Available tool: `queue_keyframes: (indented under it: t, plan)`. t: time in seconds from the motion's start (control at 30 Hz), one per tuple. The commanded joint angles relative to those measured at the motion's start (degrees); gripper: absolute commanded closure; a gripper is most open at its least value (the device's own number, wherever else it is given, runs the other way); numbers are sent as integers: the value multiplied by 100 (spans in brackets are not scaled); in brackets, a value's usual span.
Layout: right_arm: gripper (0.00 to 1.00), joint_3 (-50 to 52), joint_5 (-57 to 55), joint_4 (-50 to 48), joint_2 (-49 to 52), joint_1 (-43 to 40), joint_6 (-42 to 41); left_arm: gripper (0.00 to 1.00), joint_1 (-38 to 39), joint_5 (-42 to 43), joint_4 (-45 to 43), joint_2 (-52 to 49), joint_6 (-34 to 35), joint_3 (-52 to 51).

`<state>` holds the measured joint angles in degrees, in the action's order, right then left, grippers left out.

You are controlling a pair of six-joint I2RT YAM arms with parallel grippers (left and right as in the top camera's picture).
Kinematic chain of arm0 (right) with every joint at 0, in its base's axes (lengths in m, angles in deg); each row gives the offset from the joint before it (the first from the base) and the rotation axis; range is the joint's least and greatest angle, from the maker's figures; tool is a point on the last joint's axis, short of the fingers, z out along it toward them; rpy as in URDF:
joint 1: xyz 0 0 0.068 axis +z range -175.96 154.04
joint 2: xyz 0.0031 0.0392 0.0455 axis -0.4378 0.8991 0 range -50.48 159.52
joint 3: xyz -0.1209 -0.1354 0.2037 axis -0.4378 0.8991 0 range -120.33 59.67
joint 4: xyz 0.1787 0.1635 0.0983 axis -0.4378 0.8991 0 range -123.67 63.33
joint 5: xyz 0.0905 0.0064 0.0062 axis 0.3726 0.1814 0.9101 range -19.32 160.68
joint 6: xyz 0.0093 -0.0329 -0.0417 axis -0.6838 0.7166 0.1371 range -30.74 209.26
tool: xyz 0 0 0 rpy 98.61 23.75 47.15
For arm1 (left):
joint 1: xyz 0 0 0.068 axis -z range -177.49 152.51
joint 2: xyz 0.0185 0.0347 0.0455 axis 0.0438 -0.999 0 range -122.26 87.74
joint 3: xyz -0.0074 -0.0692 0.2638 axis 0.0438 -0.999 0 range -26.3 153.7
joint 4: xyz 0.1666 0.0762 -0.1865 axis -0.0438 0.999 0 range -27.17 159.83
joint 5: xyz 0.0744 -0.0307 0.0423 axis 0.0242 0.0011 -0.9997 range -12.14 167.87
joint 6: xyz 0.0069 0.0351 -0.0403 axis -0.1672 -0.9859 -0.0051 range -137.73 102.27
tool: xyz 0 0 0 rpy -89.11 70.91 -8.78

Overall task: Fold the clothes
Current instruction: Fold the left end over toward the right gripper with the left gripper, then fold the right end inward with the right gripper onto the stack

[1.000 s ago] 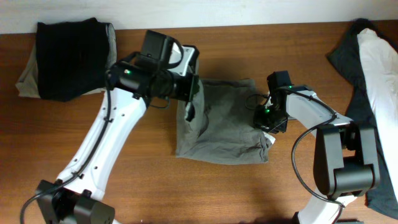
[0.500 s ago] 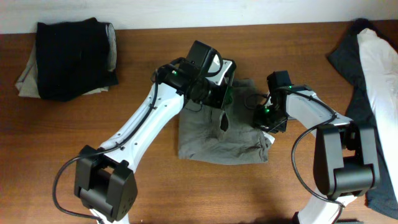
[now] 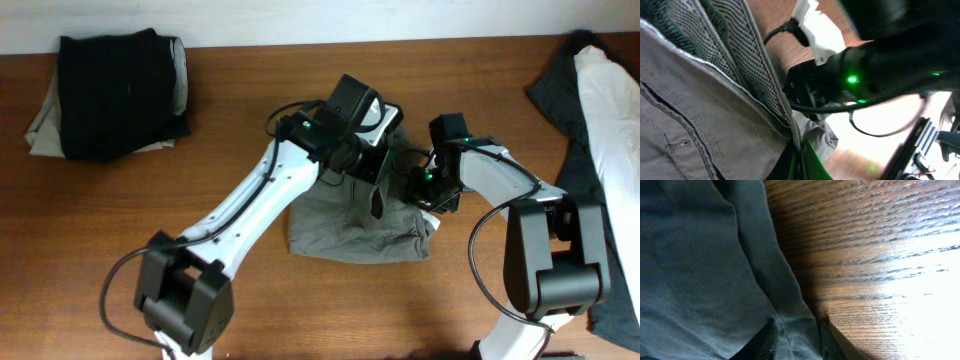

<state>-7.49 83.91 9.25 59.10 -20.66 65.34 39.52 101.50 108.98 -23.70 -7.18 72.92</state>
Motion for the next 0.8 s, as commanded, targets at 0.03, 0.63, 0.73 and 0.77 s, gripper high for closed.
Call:
queue_keyframes:
  t: [0.03, 0.63, 0.73, 0.77]
  plan:
    - [68, -299, 44, 372, 155, 9, -31, 89, 28, -59, -52, -295, 13, 133]
    - [87, -3025, 1215, 2262, 59, -168, 1305, 99, -619, -343, 2144, -291, -564, 133]
    - [94, -3025, 1427, 1497, 428, 109, 1093, 99, -605, -568, 2146, -310, -546, 120]
    - [94, -3025, 1351, 1322, 693, 208, 1093, 99, -605, -568, 2144, -328, -546, 96]
